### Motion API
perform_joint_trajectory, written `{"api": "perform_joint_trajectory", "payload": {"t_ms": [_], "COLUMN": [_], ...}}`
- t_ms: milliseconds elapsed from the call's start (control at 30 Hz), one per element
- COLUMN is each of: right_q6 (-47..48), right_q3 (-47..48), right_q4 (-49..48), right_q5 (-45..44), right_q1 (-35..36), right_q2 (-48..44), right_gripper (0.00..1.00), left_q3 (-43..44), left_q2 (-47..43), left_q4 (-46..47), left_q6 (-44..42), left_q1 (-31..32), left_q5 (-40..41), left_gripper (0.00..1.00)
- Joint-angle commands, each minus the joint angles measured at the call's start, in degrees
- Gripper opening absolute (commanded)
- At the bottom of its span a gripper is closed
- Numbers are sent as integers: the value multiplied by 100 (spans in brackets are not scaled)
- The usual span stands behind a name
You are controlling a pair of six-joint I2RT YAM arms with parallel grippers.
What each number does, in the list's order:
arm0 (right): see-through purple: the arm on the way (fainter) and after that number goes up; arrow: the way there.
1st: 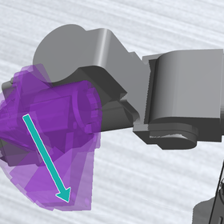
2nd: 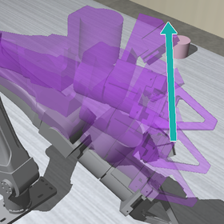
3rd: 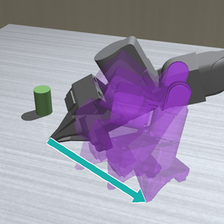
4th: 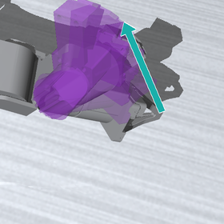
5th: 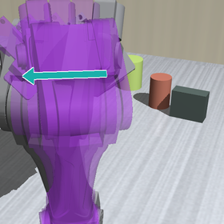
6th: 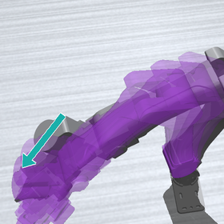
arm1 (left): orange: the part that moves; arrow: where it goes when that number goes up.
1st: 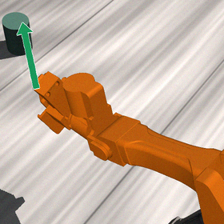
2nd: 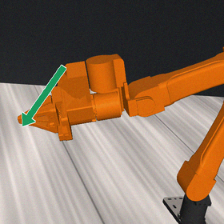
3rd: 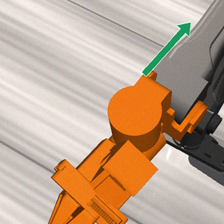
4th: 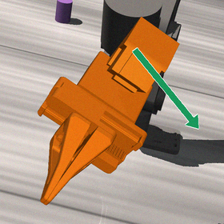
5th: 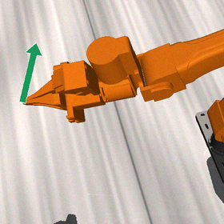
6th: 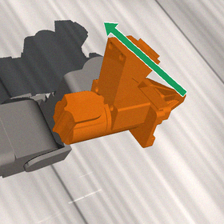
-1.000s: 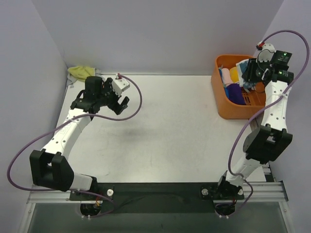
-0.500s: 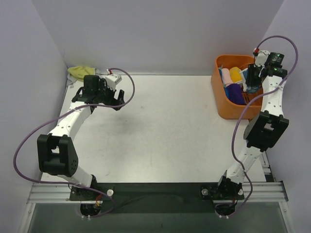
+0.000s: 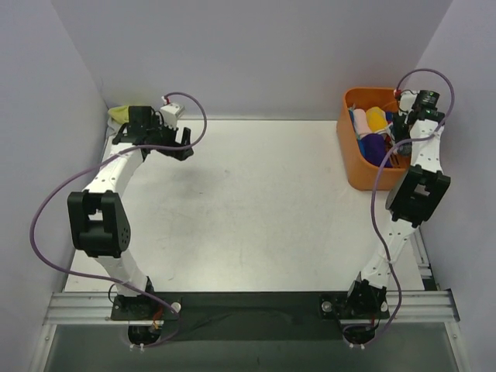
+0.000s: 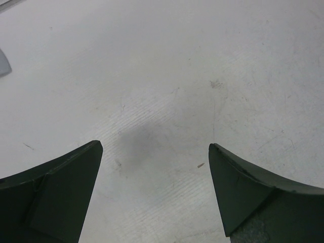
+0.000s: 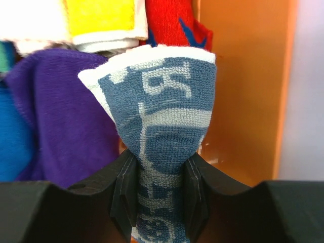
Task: Roll the towels
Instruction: Place the rolled towel into the container
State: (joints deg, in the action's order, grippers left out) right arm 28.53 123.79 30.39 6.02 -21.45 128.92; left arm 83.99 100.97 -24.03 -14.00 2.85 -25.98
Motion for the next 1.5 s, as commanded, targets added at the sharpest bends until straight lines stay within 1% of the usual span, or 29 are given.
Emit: {"api": "perform_joint_trajectory", "payload": {"t_ms": [0, 267, 567, 600, 633, 733, 800, 900, 933, 1000, 1033, 1100, 1133, 1433, 1467], "right_q6": [258, 425, 478, 452, 425, 407, 346, 223, 197, 127, 109, 74, 56, -146, -181], "right_q3": [269, 242, 365, 418, 444, 453, 401, 322, 295, 269, 251, 225, 225, 242, 225], "right_q4": [2, -95, -165, -174, -191, -192, -200, -200, -192, -200, -192, -200, -200, -192, -200], "right_q5": [-286, -321, -470, -496, -558, -585, -769, -813, -822, -839, -839, -848, -848, -848, -866], "right_q1": [-34, -78, -78, -61, -61, -34, -34, -34, -26, -26, -26, -26, -26, 53, 71], "right_q2": [98, 484, 933, 959, 1020, 1091, 1100, 1082, 1074, 1047, 986, 925, 854, 231, 160], "right_gripper": [0, 0, 0, 3, 8, 14, 15, 29, 36, 44, 51, 55, 62, 69, 72], "left_q3": [531, 1102, 1401, 1427, 1480, 1568, 1568, 1542, 1533, 1498, 1489, 1463, 1454, 1375, 1392], "left_q2": [133, 485, 678, 696, 722, 740, 740, 714, 696, 670, 652, 635, 617, 503, 494], "left_q4": [-338, -488, -664, -699, -717, -778, -778, -779, -778, -778, -778, -778, -770, -594, -594], "left_q6": [-243, -331, -411, -411, -411, -419, -446, -455, -455, -446, -446, -420, -419, -200, -156], "left_q1": [22, 22, 22, 22, 22, 22, 14, 14, 5, 5, 14, -4, -4, -127, -153], "left_q5": [-232, -224, -224, -232, -232, -250, -250, -250, -259, -285, -294, -294, -294, -294, -294], "left_gripper": [97, 97, 97, 97, 97, 97, 97, 97, 97, 97, 97, 97, 97, 97, 97]}}
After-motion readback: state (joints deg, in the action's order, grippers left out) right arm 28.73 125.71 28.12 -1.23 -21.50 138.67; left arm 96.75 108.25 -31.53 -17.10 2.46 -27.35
